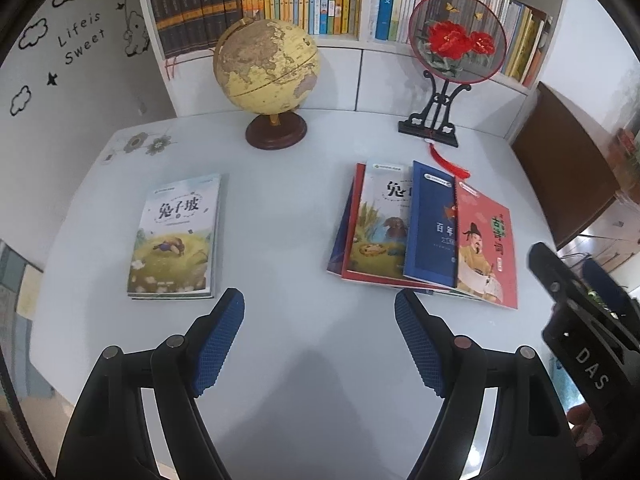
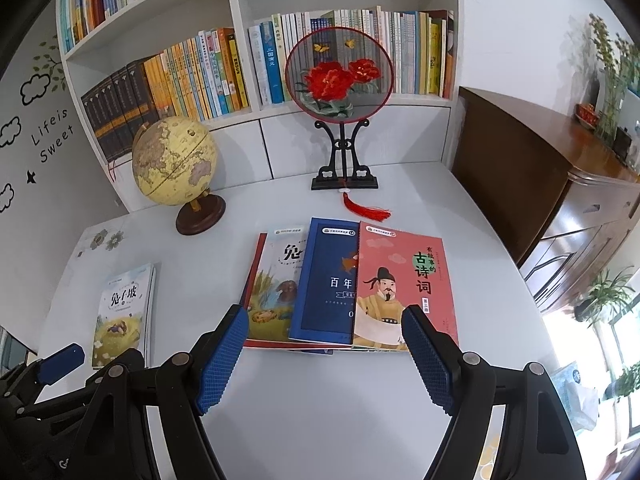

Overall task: Organize books
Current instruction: 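Move the left tool toward the pink poetry book on the stack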

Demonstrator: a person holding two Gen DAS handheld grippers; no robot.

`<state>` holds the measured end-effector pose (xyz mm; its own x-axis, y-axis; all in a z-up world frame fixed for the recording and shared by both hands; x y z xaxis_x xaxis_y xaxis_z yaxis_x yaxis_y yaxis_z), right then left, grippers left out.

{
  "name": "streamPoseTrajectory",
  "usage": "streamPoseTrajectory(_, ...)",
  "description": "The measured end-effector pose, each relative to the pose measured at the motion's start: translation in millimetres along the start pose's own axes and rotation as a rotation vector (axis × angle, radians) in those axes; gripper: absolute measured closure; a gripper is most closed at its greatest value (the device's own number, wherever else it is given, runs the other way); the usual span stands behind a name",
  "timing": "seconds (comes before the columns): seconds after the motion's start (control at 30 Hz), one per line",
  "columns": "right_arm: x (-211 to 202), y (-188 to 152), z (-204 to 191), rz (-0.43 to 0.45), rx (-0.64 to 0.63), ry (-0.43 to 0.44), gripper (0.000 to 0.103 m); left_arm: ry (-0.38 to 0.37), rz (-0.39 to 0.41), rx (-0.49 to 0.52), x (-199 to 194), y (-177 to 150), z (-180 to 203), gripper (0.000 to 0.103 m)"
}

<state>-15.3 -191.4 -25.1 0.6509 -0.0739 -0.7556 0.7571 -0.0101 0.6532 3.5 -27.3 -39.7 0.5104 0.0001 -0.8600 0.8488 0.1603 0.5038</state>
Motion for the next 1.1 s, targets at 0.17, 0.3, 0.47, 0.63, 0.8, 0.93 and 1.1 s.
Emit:
streamPoseTrajectory(0.17, -4.9, 1.9, 9.3, 0.021, -0.018, -0.051, 0.026, 0.06, 0.039, 0.037, -0.9, -2.3, 10.7, 0.027)
streamPoseTrajectory(0.3, -2.3, 1.2, 19.5, 0.018, -0.014, -0.064, 0.026, 0.048, 0.044, 0.044, -0.7, -1.9, 18.7, 0.026)
streamPoseTrajectory(0.47, 2.9, 2.2, 31.4, 0.004, -0.019, -0.087, 0.026, 0.062, 0.032, 0.043, 7.9, -2.4, 27.7, 0.026)
streamPoseTrajectory(0.63, 7.4, 2.2, 42.0, 0.0, -0.025, -0.098, 0.026, 0.094, 0.059, 0.059, 10.0, -3.8, 38.3, 0.026)
streamPoseTrajectory(0.8, 15.6, -1.2, 51.9, -0.009, -0.026, -0.09, 0.026, 0.109, 0.063, 0.072, 16.5, -6.1, 52.5, 0.026)
streamPoseTrajectory(0.93, 23.7, -4.9, 63.3, -0.016, -0.02, -0.083, 0.026, 0.115, 0.076, 0.087, 20.7, -8.6, 65.8, 0.026)
streamPoseTrajectory(1.1, 30.0, -7.8, 76.0, -0.024, -0.033, -0.083, 0.026, 0.108, 0.078, 0.091, 24.1, -7.4, 80.9, 0.026)
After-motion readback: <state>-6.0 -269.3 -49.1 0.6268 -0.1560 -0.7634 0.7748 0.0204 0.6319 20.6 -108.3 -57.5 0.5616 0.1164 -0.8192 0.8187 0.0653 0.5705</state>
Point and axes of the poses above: each gripper's, at about its wrist camera, not at the fingertips, and x roughly the way its jaws point, z to its right, y to its top, the point moved 2 cm from there along x, roughly the way its jaws point, and after that the axes turned 10 degrees about -x, right-handed, at the moved point
